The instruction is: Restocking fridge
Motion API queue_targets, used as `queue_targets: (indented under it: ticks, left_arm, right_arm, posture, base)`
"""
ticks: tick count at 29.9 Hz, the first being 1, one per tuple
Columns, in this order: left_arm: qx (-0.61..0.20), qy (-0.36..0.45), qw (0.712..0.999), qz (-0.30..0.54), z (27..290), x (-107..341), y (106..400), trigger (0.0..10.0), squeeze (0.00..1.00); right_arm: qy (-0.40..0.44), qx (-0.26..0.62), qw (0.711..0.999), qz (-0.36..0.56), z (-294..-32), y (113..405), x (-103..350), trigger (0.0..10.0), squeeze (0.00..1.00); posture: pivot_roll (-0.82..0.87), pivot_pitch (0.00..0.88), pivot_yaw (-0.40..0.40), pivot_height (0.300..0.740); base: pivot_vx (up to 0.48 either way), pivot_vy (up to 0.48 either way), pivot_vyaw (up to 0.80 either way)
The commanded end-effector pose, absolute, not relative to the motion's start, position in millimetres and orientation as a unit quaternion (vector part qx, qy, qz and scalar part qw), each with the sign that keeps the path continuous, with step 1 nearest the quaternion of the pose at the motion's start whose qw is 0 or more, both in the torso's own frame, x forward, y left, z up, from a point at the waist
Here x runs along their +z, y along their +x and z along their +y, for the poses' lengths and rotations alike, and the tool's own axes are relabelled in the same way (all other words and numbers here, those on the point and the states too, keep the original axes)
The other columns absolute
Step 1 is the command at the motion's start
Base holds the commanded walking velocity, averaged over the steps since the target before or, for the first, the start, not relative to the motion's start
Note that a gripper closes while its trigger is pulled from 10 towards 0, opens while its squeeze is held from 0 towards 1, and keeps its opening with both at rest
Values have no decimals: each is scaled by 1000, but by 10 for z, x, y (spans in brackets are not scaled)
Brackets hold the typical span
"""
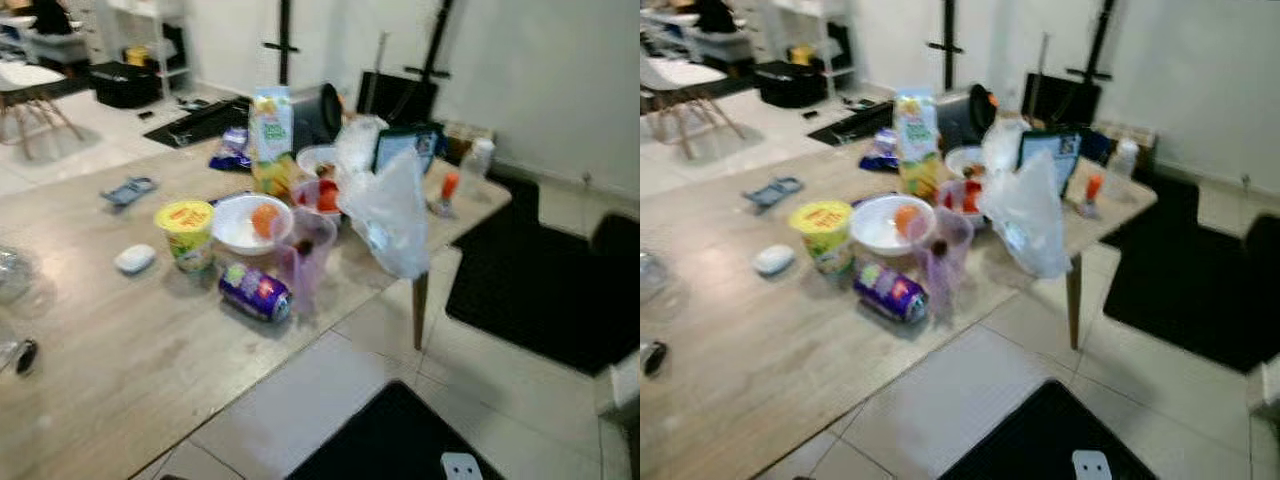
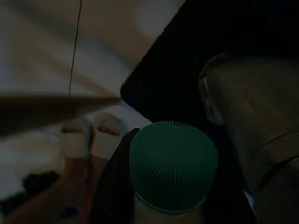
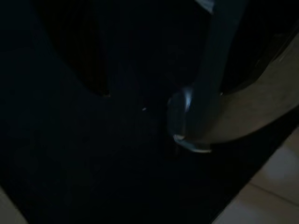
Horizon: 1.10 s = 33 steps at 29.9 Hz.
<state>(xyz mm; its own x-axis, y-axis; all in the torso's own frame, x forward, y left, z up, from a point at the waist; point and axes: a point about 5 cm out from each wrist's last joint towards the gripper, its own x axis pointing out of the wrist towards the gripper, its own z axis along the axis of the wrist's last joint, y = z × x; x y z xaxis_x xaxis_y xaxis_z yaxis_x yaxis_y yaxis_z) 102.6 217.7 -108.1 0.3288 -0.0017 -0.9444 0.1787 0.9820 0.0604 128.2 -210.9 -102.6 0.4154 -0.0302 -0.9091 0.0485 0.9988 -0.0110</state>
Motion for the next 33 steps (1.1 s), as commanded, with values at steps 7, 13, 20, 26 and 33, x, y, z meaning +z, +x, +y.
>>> queue_targets:
  ticks: [7,13,20,26,33]
  left_arm:
    - [-62,78,811,576,2156,-1084,1028,10000,0]
    - [-64,80,810,577,2150,-1087,1023,10000,0]
    - [-68,80,810,577,2123,-1091,1025,10000,0]
    - [-74,79,808,579,2099,-1100,1005,10000,0]
    - [-66,74,811,576,2093,-1100,1010,10000,0]
  right_arm:
    - [11,-30,836,548,-2130,1224,-1041,10000,0]
    - [13,-28,836,548,-2112,1217,-1046,10000,0]
    - [8,-29,837,547,-2134,1230,-1038,10000,0]
    - [6,-28,836,547,-2147,1218,-1039,10000,0]
    - [6,-24,838,546,-2137,1231,-1037,10000,0]
  posture:
    - [116,0,14,740]
    - [114,0,12,740]
    - [112,0,9,740]
    - [113,0,6,740]
    - [114,0,3,740]
  base:
    - [0,0,-800]
    - [0,0,-795]
    - [0,0,-88]
    - [0,-306,0]
    - [0,-96,0]
